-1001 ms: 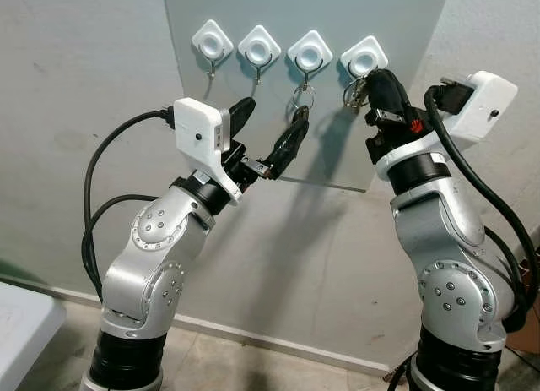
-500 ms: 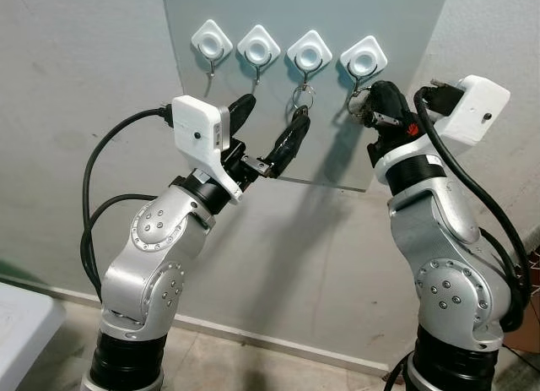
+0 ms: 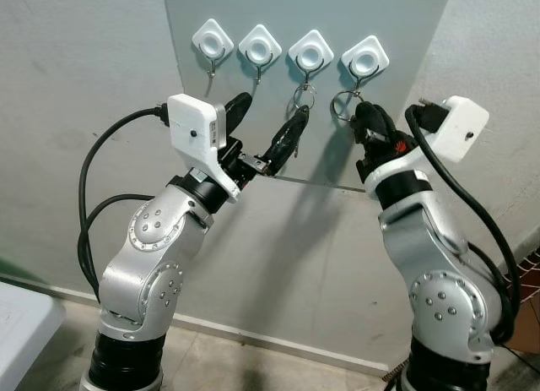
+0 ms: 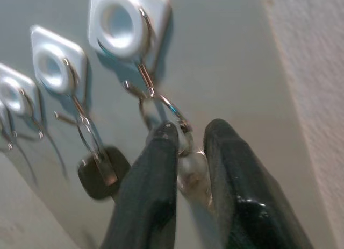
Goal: Hang keys on a hook
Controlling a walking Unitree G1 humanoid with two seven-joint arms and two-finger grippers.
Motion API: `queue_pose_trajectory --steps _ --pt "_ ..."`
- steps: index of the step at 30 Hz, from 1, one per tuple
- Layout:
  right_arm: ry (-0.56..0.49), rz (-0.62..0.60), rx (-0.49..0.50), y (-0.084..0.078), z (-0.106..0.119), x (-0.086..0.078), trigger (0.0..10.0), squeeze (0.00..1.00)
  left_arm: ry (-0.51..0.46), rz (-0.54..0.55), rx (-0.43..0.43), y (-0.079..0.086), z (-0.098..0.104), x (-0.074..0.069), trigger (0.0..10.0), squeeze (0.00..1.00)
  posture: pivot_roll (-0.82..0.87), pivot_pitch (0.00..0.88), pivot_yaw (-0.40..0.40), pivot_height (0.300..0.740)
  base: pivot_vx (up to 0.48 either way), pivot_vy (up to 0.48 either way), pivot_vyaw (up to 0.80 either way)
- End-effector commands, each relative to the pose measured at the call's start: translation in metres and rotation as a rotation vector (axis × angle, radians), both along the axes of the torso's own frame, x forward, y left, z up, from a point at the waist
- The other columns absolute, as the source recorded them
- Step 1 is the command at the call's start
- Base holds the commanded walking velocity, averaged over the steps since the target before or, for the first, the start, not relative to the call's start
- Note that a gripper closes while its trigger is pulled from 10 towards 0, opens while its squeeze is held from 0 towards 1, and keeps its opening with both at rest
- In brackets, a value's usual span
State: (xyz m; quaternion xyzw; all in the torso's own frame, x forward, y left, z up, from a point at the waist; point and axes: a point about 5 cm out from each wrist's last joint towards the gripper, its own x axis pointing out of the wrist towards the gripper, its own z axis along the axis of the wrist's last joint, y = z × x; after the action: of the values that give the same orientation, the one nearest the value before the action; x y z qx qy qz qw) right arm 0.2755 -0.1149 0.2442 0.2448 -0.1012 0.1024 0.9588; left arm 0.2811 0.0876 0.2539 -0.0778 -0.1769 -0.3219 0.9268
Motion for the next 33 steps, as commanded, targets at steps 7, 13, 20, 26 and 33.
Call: queue_pose_trajectory --steps 7,13,20,26,33 --pt "0.022 0.035 -0.157 -0.007 -0.051 0.0 10.0 1.0 0.017 0.124 0.115 0.004 -0.043 0.003 10.0 0.0 0.02 0.013 -0.015 0.732 0.0 0.0 0.0" --pt "0.121 0.075 -0.204 -0.01 -0.093 0.002 10.0 1.0 0.13 0.18 0.152 0.012 -0.089 0.005 10.0 0.0 0.02 0.011 -0.01 0.732 0.0 0.0 0.0" --pt "0.248 0.06 -0.315 -0.02 -0.148 0.002 10.0 1.0 0.262 0.245 0.216 0.022 -0.145 0.006 10.0 0.0 0.02 0.002 -0.007 0.732 0.0 0.0 0.0" --pt "0.408 0.054 -0.477 -0.036 -0.21 -0.003 10.0 1.0 0.552 0.341 0.174 0.037 -0.211 0.006 10.0 0.0 0.02 0.0 -0.003 0.732 0.0 0.0 0.0" --pt "0.582 0.056 -0.603 -0.051 -0.26 -0.021 10.0 1.0 0.699 0.431 0.294 0.054 -0.258 -0.008 10.0 0.0 0.01 0.0 0.007 0.732 0.0 0.0 0.0"
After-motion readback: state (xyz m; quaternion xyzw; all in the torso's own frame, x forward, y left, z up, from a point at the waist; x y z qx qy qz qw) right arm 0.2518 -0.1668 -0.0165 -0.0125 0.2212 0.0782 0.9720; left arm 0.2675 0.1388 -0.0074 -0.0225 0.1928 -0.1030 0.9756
